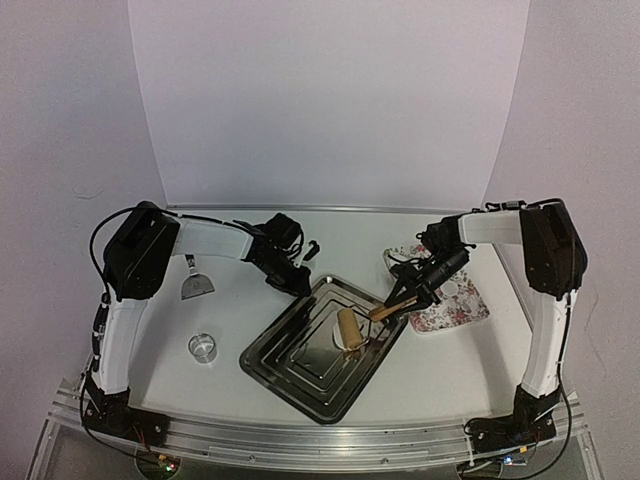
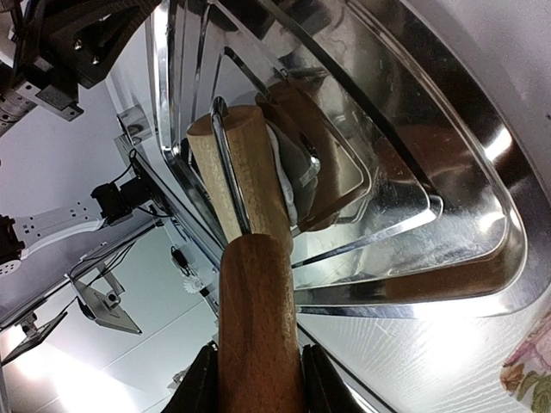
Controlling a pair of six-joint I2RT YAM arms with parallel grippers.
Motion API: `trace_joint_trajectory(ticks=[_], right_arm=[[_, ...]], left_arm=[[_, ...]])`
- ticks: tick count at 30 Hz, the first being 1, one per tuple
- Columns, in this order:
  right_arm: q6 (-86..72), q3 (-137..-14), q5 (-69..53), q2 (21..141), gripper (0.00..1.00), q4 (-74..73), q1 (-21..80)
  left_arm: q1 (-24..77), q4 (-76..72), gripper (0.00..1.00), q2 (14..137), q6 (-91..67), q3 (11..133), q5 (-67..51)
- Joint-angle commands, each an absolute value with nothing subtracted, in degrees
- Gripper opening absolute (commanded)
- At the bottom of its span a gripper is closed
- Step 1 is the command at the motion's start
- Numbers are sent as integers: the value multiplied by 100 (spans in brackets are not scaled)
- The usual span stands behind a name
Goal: Roll out the dumpling wrappers from the dough
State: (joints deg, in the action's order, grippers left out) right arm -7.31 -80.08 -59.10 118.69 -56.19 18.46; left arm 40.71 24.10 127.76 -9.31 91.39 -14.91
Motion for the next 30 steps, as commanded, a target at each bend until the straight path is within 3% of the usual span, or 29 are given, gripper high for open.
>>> trace_joint_trajectory(ticks=[1, 11, 24, 30], right_arm=[[-1362, -7485, -1826, 12588, 0, -5721, 2100], [-1063, -7556, -1692, 12396, 0, -5960, 1568], [-1374, -7932, -1803, 12909, 0, -5892, 2260], [-1145, -8002, -1676, 12666, 0, -6069, 1731]], left_arm=[[3850, 3208, 0, 12997, -700, 8956, -673], [3838, 3173, 0, 13024, -770, 8963, -691], [3841, 3226, 0, 13082, -834, 9087, -692], [3841, 3234, 0, 13096, -861, 9096, -693]])
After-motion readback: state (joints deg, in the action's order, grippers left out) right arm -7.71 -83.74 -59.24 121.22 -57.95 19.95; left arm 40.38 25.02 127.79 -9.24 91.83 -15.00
